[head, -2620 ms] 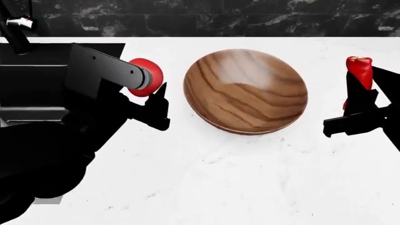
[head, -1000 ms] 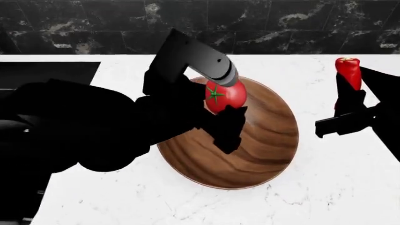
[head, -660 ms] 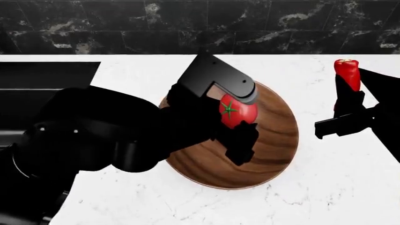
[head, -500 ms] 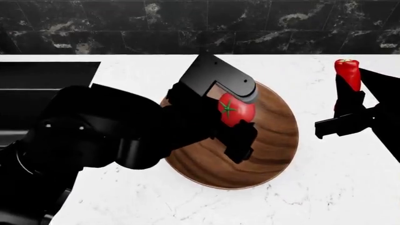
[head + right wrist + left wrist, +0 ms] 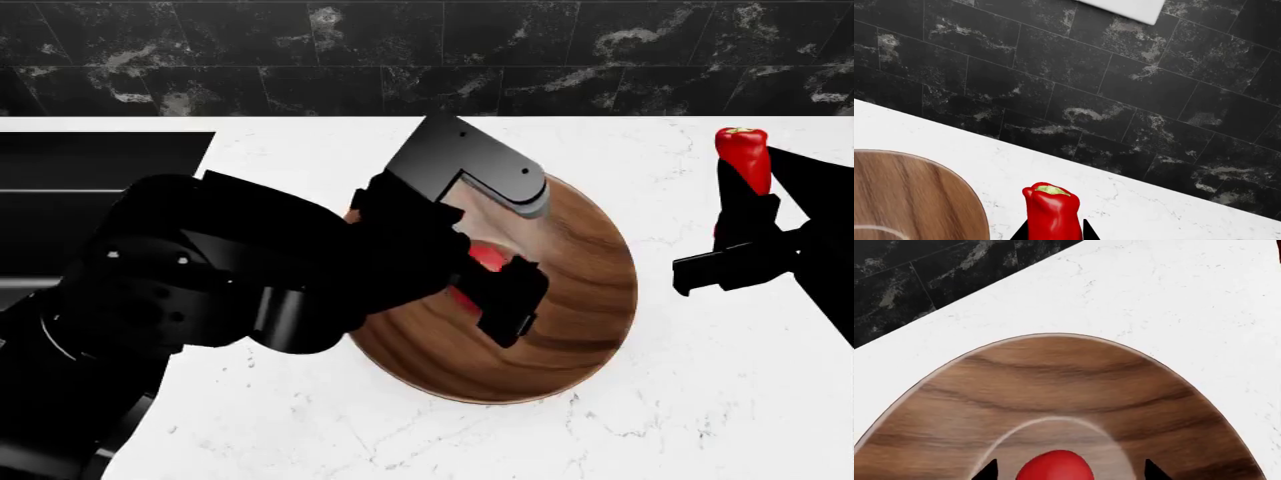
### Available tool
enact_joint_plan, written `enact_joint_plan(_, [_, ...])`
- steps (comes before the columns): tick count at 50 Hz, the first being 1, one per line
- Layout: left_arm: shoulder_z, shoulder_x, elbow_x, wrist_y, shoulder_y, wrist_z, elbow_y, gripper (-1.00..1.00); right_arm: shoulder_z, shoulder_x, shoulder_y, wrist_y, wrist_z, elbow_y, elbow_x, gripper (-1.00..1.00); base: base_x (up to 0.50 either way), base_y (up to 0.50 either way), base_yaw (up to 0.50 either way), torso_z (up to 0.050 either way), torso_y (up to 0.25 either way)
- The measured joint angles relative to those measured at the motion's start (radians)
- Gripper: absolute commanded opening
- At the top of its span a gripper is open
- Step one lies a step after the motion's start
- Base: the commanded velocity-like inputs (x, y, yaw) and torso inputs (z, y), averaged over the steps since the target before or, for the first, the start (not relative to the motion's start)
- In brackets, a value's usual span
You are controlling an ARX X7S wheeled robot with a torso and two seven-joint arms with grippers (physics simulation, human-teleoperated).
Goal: Pick the tomatos and chili peppers from the sink and place them in one bowl. Place the artichoke in the other bowl. Then turn off the sink faucet.
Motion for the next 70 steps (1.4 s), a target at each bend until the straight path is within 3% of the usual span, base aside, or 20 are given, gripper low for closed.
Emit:
enact_joint_plan(15, [-0.025,-0.015,-0.043,0.004,-0.032,-0.024,0.007,1.00,0.006,-0.001,-0.006,-0.007,-0.019,0.004,0.011,-1.00,0.00,0.00,0.00,0.000,0.000])
enact_joint_plan(23, [-0.079,-0.066,-0.056,0.024,-0.071,-0.060,0.042,1.00,0.003,0.000,0.001,0.001,-0.076,0.012,0.034,-1.00,0.00,0.00,0.00,0.000,0.000])
enact_joint_plan(32, [-0.162,-0.223,-0.017,0.061,-0.049,-0.120,0.149,1.00,-0.010,-0.002,0.025,0.031,-0.177,0.024,0.062,-1.00,0.00,0.00,0.00,0.000,0.000])
enact_joint_plan(41, [-0.279,-0.439,0.005,0.153,0.110,-0.207,0.317,1.00,-0.033,-0.005,0.067,0.087,-0.273,0.036,0.088,-1.00,0.00,0.00,0.00,0.000,0.000])
enact_joint_plan(44, [-0.339,-0.523,0.024,0.221,0.227,-0.219,0.375,1.00,-0.054,-0.087,0.160,0.188,-0.318,0.117,0.034,-1.00,0.00,0.00,0.00,0.000,0.000])
enact_joint_plan(47, [-0.383,-0.586,0.040,0.272,0.323,-0.226,0.419,1.00,-0.047,-0.244,0.287,0.342,-0.341,0.236,-0.034,-1.00,0.00,0.00,0.00,0.000,0.000])
enact_joint_plan(54, [-0.453,-0.681,0.070,0.359,0.481,-0.235,0.485,1.00,-0.040,-0.480,0.459,0.552,-0.352,0.401,-0.099,-1.00,0.00,0.00,0.00,0.000,0.000])
enact_joint_plan(61, [-0.491,-0.731,0.088,0.408,0.574,-0.238,0.519,1.00,-0.036,-0.592,0.513,0.641,-0.346,0.473,-0.112,-1.00,0.00,0.00,0.00,0.000,0.000])
enact_joint_plan(70, [-0.514,-0.760,0.102,0.438,0.633,-0.240,0.536,1.00,-0.039,-0.658,0.511,0.697,-0.318,0.506,-0.077,-1.00,0.00,0.00,0.00,0.000,0.000])
